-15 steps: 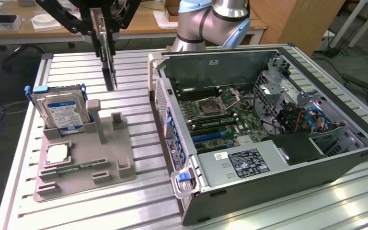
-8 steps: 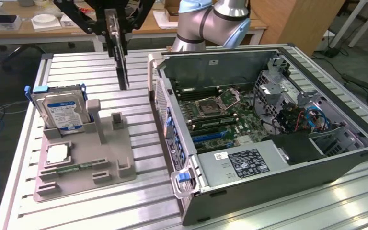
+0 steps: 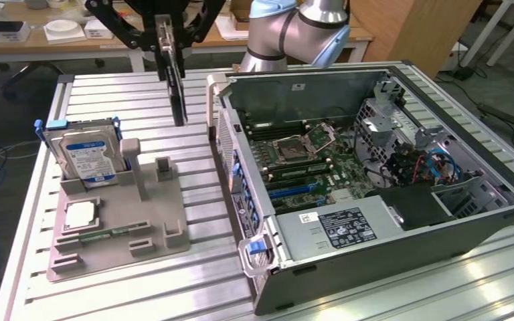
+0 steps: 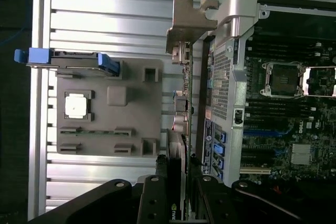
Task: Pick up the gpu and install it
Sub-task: 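Pick up the gpu and move the gpu toward the slot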
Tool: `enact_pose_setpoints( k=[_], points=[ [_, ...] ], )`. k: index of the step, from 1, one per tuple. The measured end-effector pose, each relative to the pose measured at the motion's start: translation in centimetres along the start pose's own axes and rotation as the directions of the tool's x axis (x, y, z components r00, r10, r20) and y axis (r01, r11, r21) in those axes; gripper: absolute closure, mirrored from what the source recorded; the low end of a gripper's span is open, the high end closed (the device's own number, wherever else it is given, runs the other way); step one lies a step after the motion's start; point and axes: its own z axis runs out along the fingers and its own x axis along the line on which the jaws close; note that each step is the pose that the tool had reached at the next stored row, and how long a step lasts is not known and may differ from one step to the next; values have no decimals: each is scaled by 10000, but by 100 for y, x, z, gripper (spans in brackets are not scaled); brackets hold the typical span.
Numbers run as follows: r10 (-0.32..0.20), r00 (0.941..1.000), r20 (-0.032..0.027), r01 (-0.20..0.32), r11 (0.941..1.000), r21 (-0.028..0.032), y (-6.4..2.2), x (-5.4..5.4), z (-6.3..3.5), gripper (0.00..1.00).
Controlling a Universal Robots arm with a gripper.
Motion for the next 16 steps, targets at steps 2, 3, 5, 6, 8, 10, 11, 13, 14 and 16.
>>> enact_pose_setpoints(
  k=[2, 3, 5, 6, 8, 10, 11, 13, 14, 16],
  points=[
    [-9, 10000, -1, 9, 10000, 1, -1, -20, 2, 74],
    [-9, 10000, -2, 9, 10000, 2, -2, -34, 3, 74],
    [-4, 10000, -11, 4, 10000, 3, -3, -66, 6, 74],
    [6, 10000, -16, -6, 10000, 5, -3, -84, 7, 74],
    [28, 10000, -23, -28, 10000, 9, -5, -118, 12, 74],
    [47, 10000, -37, -47, 10000, 10, -7, -151, 15, 74],
    [53, 10000, -45, -53, 10000, 10, -7, -169, 16, 74],
    [60, 10000, -64, -60, 10000, 9, -9, -209, 19, 74],
    [64, 10000, -71, -64, 10000, 10, -10, -226, 19, 74],
    [78, 9999, -73, -77, 10000, 10, -10, -254, 21, 74]
  ],
)
